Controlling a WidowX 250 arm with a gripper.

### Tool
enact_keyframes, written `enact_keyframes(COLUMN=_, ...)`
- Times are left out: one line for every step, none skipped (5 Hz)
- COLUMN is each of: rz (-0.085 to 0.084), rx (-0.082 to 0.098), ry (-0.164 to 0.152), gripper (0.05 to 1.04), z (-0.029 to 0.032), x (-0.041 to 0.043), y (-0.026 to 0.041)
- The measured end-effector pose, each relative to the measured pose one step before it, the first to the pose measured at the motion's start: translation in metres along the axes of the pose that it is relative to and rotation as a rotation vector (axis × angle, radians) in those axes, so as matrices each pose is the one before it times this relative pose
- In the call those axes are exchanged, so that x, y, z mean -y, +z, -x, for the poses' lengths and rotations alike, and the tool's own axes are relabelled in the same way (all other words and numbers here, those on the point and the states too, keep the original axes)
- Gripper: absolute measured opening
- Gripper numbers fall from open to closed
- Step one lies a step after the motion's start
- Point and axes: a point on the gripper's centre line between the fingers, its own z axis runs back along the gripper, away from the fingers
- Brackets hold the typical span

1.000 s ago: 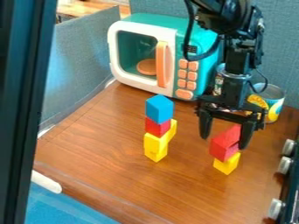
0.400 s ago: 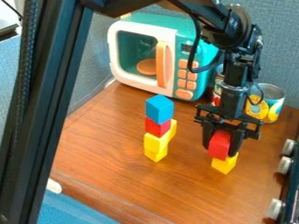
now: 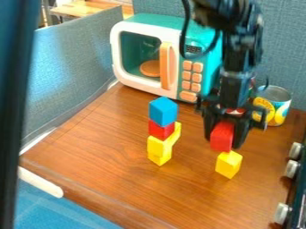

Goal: Put the block on top of the tower

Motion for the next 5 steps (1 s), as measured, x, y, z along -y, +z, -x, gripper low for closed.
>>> enact_keyframes(rz=-0.0028, rx=0.0779, ry=-0.0610, gripper=0.599, z=0.02262, x=0.00097, y=0.04878)
enact_keyframes(rz=-0.0134, rx=0.0152, ry=-0.0291, gripper=0.599, z=0.01377, x=-0.00073, y=0.02856)
enact_keyframes(rz=-0.0108, rx=-0.0549, ry=0.0366, gripper=0.599, z=0.01651, x=-0.01316, y=0.01029)
enact_keyframes(rz=0.0019, rx=-0.0288, ry=0.0982, gripper=0.599, z=0.00666, x=-0.03336, y=-0.00036)
enact_keyframes(rz=0.0118, rx=-0.0335, ry=0.0757, gripper=0.599, z=0.00806, x=-0.02831, y=-0.00902)
